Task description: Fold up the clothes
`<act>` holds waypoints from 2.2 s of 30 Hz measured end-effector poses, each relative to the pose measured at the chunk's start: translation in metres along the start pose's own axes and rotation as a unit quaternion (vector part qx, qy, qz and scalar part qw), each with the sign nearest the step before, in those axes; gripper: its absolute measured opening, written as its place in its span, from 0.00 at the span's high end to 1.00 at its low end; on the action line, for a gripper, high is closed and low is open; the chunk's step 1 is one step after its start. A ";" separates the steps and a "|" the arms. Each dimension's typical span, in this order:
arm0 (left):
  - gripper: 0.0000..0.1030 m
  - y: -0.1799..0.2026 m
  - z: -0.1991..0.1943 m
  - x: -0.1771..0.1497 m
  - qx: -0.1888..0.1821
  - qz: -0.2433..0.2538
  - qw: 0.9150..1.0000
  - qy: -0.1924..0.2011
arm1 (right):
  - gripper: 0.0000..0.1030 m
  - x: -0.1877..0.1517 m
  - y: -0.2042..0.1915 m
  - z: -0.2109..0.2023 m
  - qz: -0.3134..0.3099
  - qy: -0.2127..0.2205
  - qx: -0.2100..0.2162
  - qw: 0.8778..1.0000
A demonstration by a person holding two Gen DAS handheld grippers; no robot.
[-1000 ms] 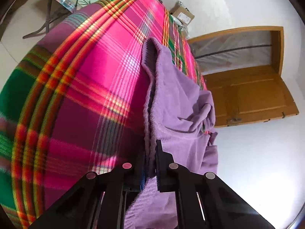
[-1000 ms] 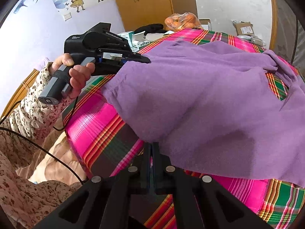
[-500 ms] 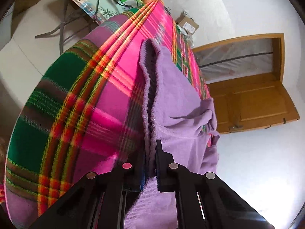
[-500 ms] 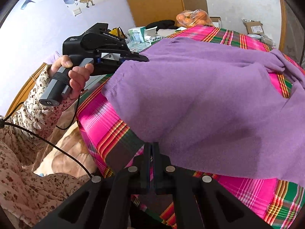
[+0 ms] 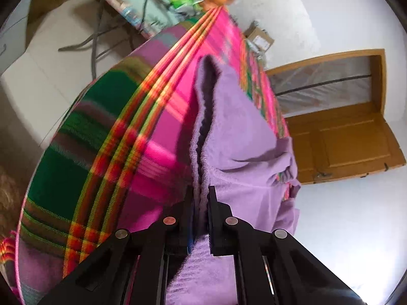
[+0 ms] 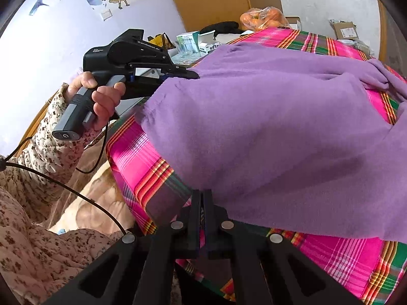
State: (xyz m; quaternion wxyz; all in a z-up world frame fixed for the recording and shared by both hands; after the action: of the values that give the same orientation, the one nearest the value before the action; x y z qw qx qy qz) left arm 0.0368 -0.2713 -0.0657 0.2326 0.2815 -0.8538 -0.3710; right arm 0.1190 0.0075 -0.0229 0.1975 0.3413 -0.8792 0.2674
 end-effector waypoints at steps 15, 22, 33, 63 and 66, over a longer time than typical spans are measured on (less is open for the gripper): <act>0.82 0.029 -0.050 -0.007 0.074 0.076 0.990 0.093 | 0.81 -0.011 0.093 -0.089 0.131 0.126 -0.076 0.980; 0.79 0.087 -0.024 -0.041 0.072 0.179 0.979 0.067 | 0.81 -0.053 0.171 -0.155 0.227 0.182 -0.189 0.938; 0.68 0.163 0.076 -0.117 0.023 0.304 0.951 -0.056 | 0.66 -0.105 0.269 -0.224 0.332 0.232 -0.277 0.871; 0.53 0.202 0.139 -0.199 0.046 0.429 0.890 -0.148 | 0.92 -0.081 0.374 -0.204 0.409 0.231 -0.187 0.863; 0.53 0.200 0.138 -0.199 0.045 0.427 0.891 -0.147 | 0.97 -0.078 0.365 -0.208 0.387 0.241 -0.203 0.866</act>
State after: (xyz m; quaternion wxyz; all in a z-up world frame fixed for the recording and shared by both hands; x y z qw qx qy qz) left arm 0.0370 0.0411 -0.0353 0.2270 -0.1575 -0.9321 -0.2340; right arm -0.0505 0.3994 -0.0242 0.3491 -0.1495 -0.9005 0.2117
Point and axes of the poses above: each gripper's, at about its wrist camera, not at the fingertips, and z roughly the way its jaws point, y to its right, x to its top, the point moved 5 cm from there along z, roughly the way its jaws point, and after that the axes turned 5 degrees about z, right-handed, at the moved point
